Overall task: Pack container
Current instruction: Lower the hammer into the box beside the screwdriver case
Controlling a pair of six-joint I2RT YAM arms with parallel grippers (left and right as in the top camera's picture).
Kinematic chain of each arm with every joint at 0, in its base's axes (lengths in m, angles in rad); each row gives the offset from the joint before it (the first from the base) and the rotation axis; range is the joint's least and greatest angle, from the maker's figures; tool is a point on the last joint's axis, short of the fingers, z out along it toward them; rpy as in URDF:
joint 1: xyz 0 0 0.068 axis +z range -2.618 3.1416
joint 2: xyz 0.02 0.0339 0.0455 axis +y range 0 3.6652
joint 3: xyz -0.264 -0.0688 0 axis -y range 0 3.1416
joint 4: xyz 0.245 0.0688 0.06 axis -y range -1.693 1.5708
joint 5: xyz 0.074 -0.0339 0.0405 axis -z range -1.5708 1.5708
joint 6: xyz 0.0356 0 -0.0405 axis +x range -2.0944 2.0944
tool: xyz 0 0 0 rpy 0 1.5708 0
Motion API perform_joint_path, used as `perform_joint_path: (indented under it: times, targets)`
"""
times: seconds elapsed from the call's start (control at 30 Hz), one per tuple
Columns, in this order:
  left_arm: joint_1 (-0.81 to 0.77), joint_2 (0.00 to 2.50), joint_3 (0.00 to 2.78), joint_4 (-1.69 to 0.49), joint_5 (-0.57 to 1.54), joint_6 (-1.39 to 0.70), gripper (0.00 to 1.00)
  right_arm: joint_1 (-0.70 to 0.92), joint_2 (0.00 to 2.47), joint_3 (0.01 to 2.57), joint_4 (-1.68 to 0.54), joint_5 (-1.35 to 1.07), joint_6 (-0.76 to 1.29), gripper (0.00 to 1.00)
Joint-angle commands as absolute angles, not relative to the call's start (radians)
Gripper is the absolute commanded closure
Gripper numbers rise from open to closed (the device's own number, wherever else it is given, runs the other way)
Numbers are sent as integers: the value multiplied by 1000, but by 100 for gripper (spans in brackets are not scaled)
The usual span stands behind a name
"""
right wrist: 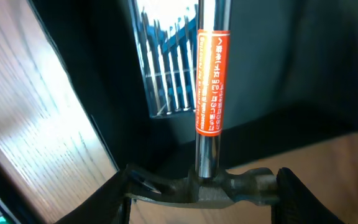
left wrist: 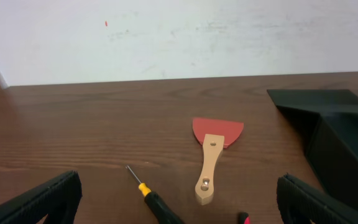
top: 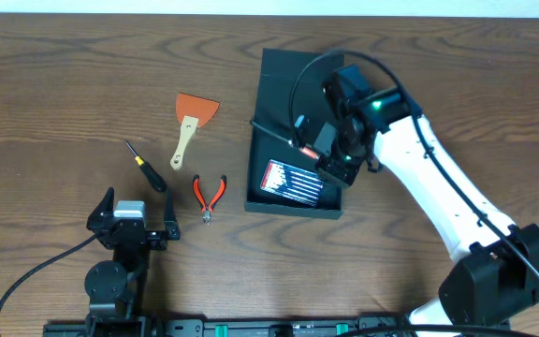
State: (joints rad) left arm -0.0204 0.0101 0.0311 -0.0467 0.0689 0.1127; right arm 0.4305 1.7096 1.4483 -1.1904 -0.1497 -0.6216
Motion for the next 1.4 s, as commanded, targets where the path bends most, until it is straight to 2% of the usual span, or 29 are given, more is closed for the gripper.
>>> perform_joint_path:
  times: [0.0, 0.67, 1.37]
  targets:
    - [-19, 4, 4, -62, 79, 127, 1, 439, 1689, 1375, -1143, -161, -645, 99]
    - [-19, 4, 4, -62, 79, 127, 1, 436, 1689, 1214, -1024, -118, -644, 99]
    - [-19, 4, 4, -62, 79, 127, 1, 424, 1689, 1208, -994, -121, -525, 99]
